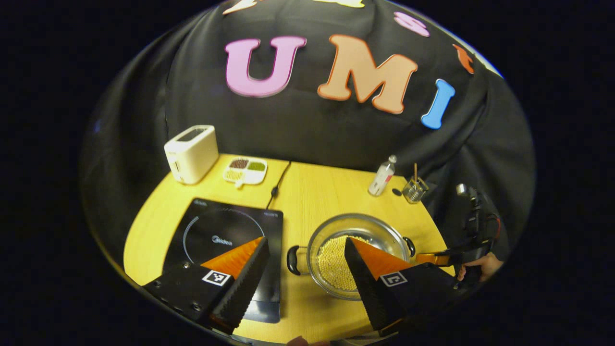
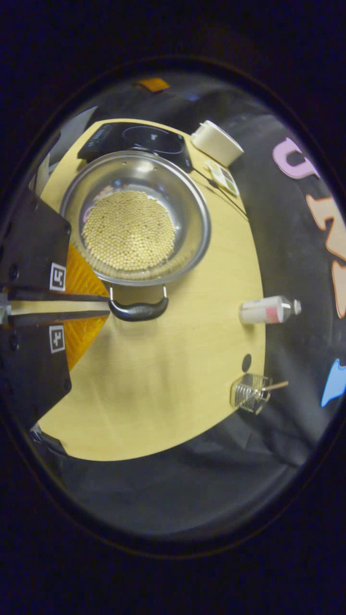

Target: First push the handle of the pot to place it horizontally, then grasp the pot with both hands and set it on the induction cooktop.

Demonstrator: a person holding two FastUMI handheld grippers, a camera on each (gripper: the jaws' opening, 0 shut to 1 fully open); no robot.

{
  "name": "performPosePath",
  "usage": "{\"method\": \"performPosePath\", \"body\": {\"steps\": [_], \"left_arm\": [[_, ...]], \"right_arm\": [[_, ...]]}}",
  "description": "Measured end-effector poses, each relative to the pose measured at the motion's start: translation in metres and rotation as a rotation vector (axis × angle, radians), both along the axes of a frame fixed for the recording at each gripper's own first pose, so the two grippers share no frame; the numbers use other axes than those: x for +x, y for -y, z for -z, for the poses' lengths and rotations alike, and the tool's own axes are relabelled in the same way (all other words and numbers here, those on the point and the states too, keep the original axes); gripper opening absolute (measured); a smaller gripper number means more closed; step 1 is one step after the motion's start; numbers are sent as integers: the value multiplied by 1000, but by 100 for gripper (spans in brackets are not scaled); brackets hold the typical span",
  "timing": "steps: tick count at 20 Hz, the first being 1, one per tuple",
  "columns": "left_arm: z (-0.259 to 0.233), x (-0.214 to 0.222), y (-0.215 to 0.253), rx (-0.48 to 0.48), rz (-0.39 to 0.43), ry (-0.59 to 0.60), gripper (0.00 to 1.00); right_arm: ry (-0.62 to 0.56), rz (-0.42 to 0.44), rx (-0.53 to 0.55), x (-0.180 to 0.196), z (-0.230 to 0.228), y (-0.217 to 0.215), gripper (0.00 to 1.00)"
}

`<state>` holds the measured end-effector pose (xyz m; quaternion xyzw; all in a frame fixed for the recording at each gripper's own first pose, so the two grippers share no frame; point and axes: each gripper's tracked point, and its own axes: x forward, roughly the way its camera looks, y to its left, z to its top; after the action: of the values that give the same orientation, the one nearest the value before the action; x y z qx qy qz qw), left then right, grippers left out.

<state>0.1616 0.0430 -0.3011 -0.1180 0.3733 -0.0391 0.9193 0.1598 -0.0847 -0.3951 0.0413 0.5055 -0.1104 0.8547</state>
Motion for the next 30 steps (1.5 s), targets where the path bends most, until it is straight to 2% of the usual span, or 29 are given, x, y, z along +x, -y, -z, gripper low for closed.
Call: {"method": "performPosePath", "body": {"steps": [4, 5, 6, 7, 11, 12, 13, 14, 15, 17, 19, 20, 22, 23, 24, 25, 26, 29, 30], "left_arm": [[65, 6, 8, 6, 80, -160, 97], [77, 8, 10, 2, 98, -185, 97], [89, 10, 13, -5, 107, -205, 97], [100, 15, 14, -12, 107, -221, 97], [139, 19, 26, -85, 90, -320, 96], [145, 19, 28, -100, 84, -336, 100], [150, 16, 24, -88, 72, -355, 93], [151, 21, 17, -70, 62, -336, 96], [153, 24, 18, -75, 56, -329, 85], [159, 28, 17, -72, 60, -317, 61], [160, 32, 17, -63, 83, -308, 60], [159, 33, 16, -59, 89, -310, 59], [158, 30, 15, -56, 89, -334, 58], [161, 31, 15, -53, 86, -344, 60], [160, 30, 15, -55, 84, -348, 57], [160, 29, 15, -62, 77, -358, 56], [158, 28, 15, -69, 71, -361, 56], [147, 22, 10, -57, 65, -346, 56], [143, 21, 7, -50, 61, -341, 56]], "right_arm": [[-32, -14, -38, 14, 13, -7, 72], [-33, -29, -56, 19, 16, -10, 75], [-44, -43, -80, 20, 20, -10, 72], [-61, -48, -100, 22, 27, -10, 76], [-103, -8, -88, 30, 46, -9, 67], [-100, 1, -78, 35, 45, -8, 67], [-95, 8, -73, 35, 47, -7, 64], [-94, 10, -65, 35, 46, -8, 64], [-92, 9, -61, 35, 44, -8, 60], [-77, 19, -48, 36, 48, -6, 60], [-71, 55, -2, 34, 48, -7, 60], [-72, 59, 16, 34, 49, -7, 51], [-71, 61, 18, 30, 44, -9, 49], [-65, 50, 10, 30, 44, -10, 44], [-59, 40, 8, 29, 42, -11, 49], [-57, 32, 11, 28, 40, -12, 49], [-57, 21, 13, 27, 38, -13, 44], [-43, 0, 25, 21, 33, -18, 44], [-37, -6, 35, 21, 30, -22, 49]]}}
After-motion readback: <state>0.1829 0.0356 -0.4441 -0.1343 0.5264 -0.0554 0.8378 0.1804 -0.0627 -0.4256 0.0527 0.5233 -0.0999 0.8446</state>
